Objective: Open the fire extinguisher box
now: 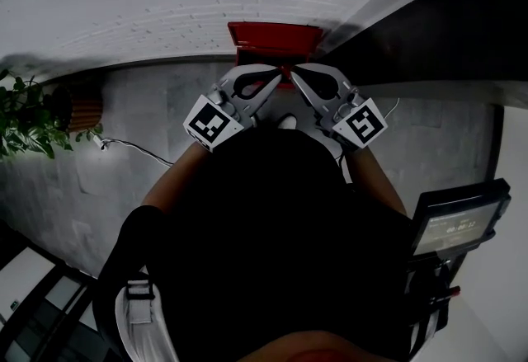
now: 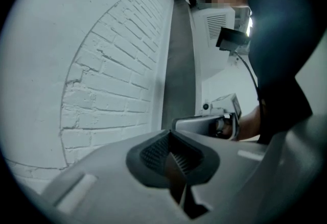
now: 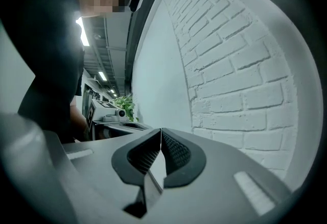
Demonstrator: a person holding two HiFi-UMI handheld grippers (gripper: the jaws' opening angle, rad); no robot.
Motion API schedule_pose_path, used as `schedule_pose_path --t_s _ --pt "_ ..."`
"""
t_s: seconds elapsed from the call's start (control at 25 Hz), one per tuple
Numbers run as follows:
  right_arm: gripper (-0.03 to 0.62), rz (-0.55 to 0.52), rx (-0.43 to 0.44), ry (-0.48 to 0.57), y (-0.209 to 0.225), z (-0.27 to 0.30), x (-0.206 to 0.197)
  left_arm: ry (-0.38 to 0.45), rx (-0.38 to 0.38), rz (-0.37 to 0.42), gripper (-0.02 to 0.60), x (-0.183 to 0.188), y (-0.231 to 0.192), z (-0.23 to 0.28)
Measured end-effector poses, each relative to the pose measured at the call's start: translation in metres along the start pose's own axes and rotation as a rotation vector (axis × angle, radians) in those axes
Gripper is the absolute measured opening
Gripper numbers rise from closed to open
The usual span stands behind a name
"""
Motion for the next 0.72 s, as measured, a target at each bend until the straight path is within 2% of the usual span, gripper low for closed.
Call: schedule_pose_path --t_s 0.36,0.72 --pt "0.011 -0.008 -0.009 0.004 -0.003 -0.004 0.001 0.003 0.008 0.000 0.003 0.011 0.001 -0.001" --pt "0.011 0.002 -0.021 0.002 0.000 -0.006 -0.007 0.002 0.007 0.014 0.003 0.001 -0.004 -0.003"
Point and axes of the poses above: the fingertips, and each gripper's own axes: z forward along the fingers, y to its right, x out of its top, the point moved 8 cm from there along -z, backward along the fingers, and after that the axes turned 11 degrees about y, right-handed, at the moved point
